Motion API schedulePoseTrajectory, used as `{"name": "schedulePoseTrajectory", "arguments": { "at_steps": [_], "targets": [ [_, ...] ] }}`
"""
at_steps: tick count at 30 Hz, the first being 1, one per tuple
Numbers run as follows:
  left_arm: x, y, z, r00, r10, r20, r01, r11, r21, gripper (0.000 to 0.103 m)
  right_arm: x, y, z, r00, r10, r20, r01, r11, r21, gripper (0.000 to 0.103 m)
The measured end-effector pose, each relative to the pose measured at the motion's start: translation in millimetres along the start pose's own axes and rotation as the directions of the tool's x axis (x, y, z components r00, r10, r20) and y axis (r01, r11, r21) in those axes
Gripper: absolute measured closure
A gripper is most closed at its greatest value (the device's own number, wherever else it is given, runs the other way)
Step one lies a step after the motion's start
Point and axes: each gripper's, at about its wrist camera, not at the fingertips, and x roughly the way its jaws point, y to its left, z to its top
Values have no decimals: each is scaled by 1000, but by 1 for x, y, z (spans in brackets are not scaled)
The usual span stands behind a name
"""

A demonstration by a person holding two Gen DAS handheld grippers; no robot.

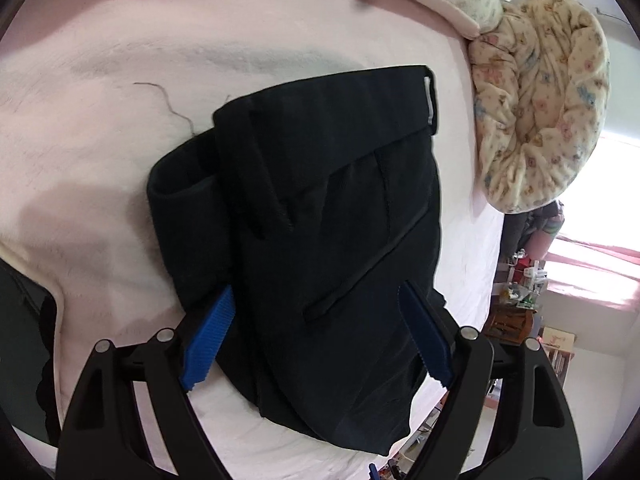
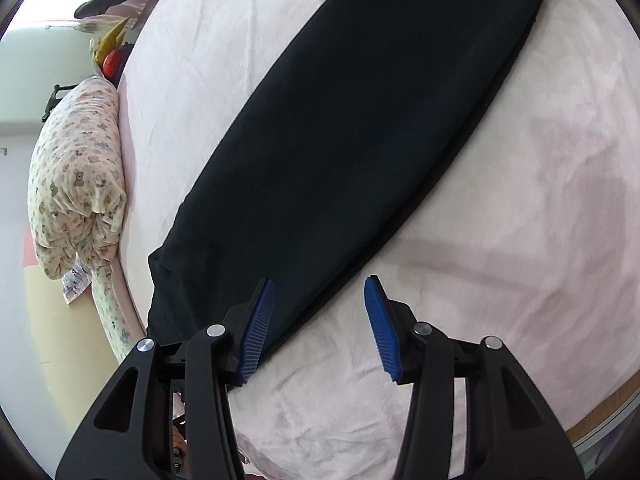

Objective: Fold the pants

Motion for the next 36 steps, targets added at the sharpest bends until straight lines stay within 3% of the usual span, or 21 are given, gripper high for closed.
{"name": "schedulePoseTrajectory", "arguments": {
  "at_steps": [3,5,8,12,16,18,21,26,36],
  "targets": [
    [-10,-2,-7,999,-30,31,30,999,24,40,5,4,-6,1000,-8,-8,8,1000,-1,54],
    [-14,4,-11,998,-28,50,26,999,39,62,9,5,-9,1000,-10,-15,10,1000,3,54],
    [-18,13,-15,997,-11,70,9,999,39,82,13,9,-14,1000,-14,-25,14,1000,-5,54],
    [-15,3,-21,994,76,73,-86,987,135,76,19,14,-20,999,-19,-33,19,1000,-13,54],
    [-13,1,-17,999,-15,50,11,997,82,44,20,16,-22,999,-22,-37,22,1000,-10,54],
    [-7,-1,-12,999,-8,36,5,997,80,42,22,19,-23,999,-24,-41,23,1000,-15,54],
    [3,4,-4,999,47,20,-48,998,47,57,24,21,-24,999,-23,-38,23,1000,-17,54],
    [-6,14,-12,996,37,76,-39,999,19,90,28,23,-27,999,-30,-44,29,999,-23,54],
    [-46,0,-46,980,-28,197,15,998,66,96,30,18,-29,999,-24,-49,24,1000,-4,54]
  ]
}}
